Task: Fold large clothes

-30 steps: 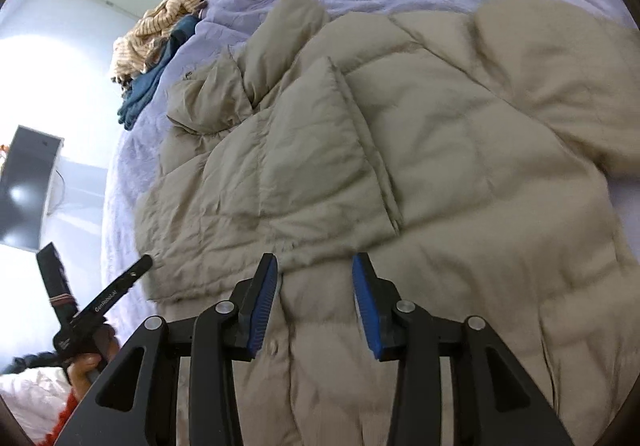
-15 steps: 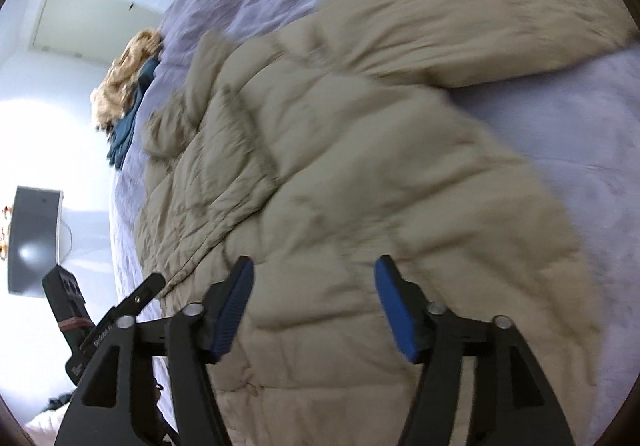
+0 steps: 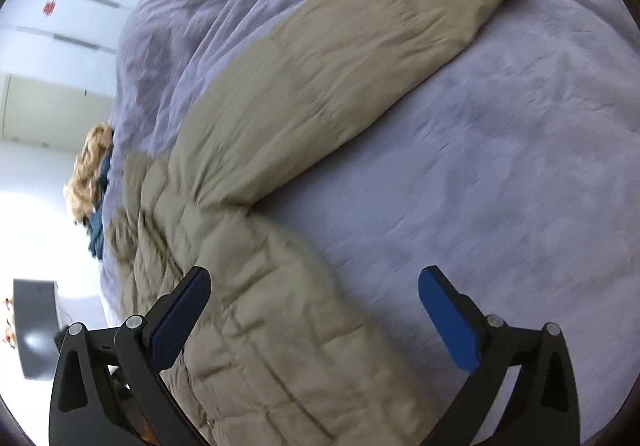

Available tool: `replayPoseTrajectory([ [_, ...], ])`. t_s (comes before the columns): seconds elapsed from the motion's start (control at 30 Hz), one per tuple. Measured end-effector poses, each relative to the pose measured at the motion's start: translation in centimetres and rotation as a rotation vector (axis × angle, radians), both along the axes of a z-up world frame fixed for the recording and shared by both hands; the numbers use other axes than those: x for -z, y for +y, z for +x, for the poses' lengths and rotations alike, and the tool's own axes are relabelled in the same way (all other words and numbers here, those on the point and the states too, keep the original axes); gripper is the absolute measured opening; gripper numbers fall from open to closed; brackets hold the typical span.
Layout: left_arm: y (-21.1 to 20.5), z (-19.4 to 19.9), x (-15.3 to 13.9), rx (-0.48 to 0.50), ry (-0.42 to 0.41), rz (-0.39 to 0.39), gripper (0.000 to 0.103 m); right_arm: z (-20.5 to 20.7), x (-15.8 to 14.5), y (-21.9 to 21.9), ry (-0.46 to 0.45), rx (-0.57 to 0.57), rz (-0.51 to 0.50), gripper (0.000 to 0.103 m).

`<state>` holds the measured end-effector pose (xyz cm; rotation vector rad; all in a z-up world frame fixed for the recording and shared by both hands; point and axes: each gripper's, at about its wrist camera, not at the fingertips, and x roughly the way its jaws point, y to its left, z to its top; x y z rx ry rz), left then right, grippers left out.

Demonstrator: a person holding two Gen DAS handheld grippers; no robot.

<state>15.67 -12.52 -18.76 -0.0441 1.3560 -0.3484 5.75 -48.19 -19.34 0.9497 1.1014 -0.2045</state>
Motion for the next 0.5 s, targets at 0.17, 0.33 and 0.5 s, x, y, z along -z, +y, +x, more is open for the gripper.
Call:
replayPoseTrajectory([
  [0.17, -1.4, 0.1, 1.2, -0.031, 0.054, -0.010, 0.102, -0.5, -0.3, -4.0, -0.043, 0.076, -0.053, 0.103],
  [0.33, -1.6, 0.6, 2.4, -0.104, 0.087, -0.009, 0.102, -0.5, -0.7, -9.0, -0.005, 0.171, -0.152, 0.103],
  [0.5, -2.3, 0.9, 2.6, -0.114, 0.092, -0.001, 0.102, 0.4, 1.7, -14.5, -0.007, 0.283, 0.003, 0.103],
])
